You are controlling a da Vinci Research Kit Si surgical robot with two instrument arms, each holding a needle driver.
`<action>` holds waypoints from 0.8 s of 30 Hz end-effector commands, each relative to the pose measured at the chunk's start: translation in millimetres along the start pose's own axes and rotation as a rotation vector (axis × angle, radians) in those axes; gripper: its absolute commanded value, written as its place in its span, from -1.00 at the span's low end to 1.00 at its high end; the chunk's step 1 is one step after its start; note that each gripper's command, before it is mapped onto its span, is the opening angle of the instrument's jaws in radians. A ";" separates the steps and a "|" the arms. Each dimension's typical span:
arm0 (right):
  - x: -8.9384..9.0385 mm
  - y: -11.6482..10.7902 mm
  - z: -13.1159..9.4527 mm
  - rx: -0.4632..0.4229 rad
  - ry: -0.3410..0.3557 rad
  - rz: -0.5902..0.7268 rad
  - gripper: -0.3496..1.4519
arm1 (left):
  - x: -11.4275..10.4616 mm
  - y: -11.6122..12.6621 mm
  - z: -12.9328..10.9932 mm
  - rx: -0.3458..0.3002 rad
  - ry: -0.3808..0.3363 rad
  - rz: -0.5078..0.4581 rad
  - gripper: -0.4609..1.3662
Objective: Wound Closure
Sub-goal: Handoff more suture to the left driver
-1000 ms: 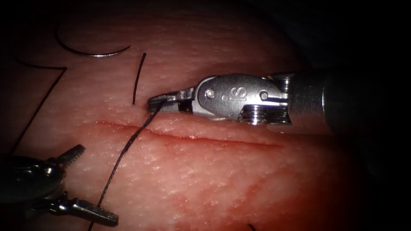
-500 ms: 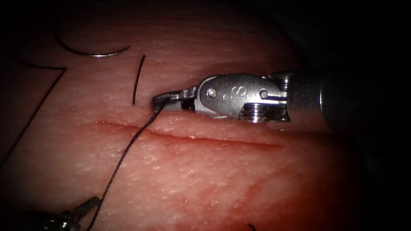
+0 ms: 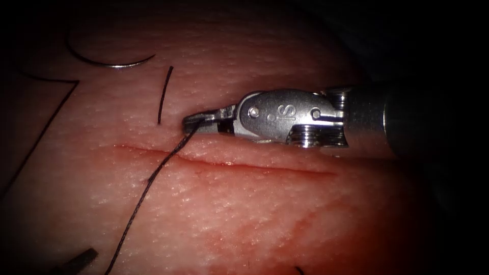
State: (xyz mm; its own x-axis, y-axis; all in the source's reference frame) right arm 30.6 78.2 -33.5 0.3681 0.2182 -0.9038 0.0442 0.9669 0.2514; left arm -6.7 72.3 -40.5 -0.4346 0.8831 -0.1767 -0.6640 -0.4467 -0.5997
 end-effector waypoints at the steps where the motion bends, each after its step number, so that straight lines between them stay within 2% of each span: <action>1: 0.0 0.0 0.0 -0.004 -0.002 0.000 -1.00 | -0.1 -0.1 0.0 -0.004 0.002 0.000 0.26; 5: -0.1 0.1 0.0 -0.005 -0.003 0.000 -1.00 | -0.6 0.0 -0.1 -0.005 0.002 -0.004 0.04; 6: -0.1 0.1 0.0 -0.005 -0.003 0.000 -1.00 | -0.7 0.0 -0.3 -0.005 0.001 -0.004 -0.25; 9: -0.1 0.1 0.0 -0.005 -0.003 0.000 -1.00 | -0.8 0.1 -0.5 -0.006 0.000 -0.004 -0.35; 10: -0.1 0.1 0.0 -0.008 -0.004 0.000 -1.00 | -0.8 0.1 -0.5 -0.012 -0.003 -0.004 -0.45; 13: 0.0 0.0 0.0 -0.007 -0.004 0.000 -1.00 | -0.8 0.0 -0.5 -0.028 -0.011 -0.003 -0.52; 15: 0.0 0.0 0.0 -0.007 -0.004 0.000 -1.00 | -0.8 -0.2 -0.6 -0.033 -0.013 0.000 -0.88; 17: 0.0 -0.1 0.1 -0.007 -0.004 0.000 -1.00 | -0.5 -0.6 -0.9 -0.025 -0.011 0.003 -0.88; 20: 0.0 -0.1 0.0 -0.007 -0.004 0.000 -1.00 | 0.5 -1.3 -1.8 0.038 0.015 0.013 -0.88; 21: 0.0 -0.2 0.0 -0.006 -0.004 0.000 -1.00 | 2.0 -1.9 -3.2 0.080 0.034 0.032 -0.88; 24: 0.0 -0.3 0.0 -0.005 -0.003 -0.001 -1.00 | 3.7 -2.5 -4.6 0.107 0.063 0.052 -0.88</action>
State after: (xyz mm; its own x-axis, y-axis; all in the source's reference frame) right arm 30.6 77.9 -33.5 0.3715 0.2165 -0.9029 0.0449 0.9671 0.2503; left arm -3.9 77.6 -43.3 -0.4362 0.8638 -0.2521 -0.7057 -0.5023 -0.4998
